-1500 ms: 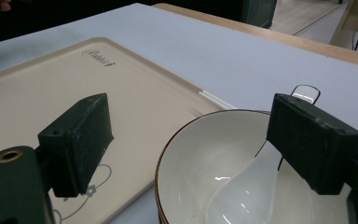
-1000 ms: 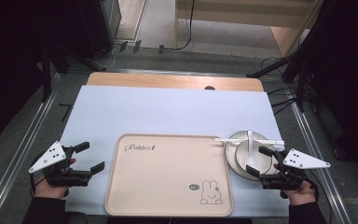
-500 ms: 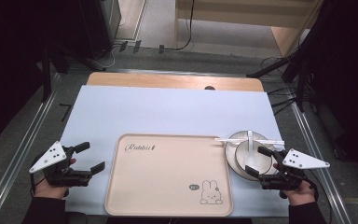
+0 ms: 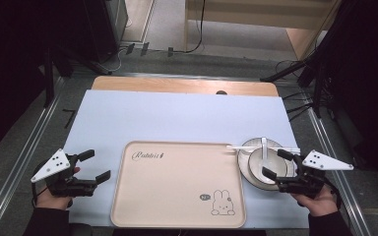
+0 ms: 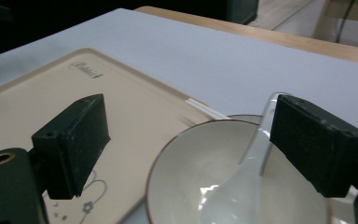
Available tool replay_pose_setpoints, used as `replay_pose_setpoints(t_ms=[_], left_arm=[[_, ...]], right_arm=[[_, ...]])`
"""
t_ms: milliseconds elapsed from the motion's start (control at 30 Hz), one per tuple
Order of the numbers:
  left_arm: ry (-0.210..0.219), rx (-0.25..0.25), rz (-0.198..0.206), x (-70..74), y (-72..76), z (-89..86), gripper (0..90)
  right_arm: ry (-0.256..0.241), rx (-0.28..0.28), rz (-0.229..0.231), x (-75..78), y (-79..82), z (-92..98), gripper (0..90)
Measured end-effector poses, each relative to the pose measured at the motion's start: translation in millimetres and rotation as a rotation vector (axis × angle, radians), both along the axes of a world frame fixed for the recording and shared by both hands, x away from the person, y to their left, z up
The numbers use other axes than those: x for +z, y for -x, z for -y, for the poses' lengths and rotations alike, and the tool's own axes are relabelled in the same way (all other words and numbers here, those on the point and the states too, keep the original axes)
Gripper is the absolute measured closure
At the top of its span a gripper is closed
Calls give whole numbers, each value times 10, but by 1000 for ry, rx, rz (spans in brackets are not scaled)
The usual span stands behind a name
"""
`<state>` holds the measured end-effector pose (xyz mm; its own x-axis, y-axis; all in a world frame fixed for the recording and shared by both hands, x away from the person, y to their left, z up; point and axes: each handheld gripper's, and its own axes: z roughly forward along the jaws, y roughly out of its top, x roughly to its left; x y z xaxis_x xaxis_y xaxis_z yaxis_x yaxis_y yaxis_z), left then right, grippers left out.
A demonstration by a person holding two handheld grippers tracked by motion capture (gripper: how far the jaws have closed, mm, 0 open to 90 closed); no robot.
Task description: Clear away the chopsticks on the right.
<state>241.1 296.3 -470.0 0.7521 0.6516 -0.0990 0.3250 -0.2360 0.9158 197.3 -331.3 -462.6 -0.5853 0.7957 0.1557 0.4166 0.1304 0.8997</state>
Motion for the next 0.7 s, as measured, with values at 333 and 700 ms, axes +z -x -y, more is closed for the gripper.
replay_pose_setpoints(t_ms=[333,700], left_arm=[[-1,3,0,-3,5,5,67],[-5,5,-1,-6,7,4,68]], right_arm=[[30,-89,-42,63,-177,207,208],[38,-200,-51,3,-384,429,293]])
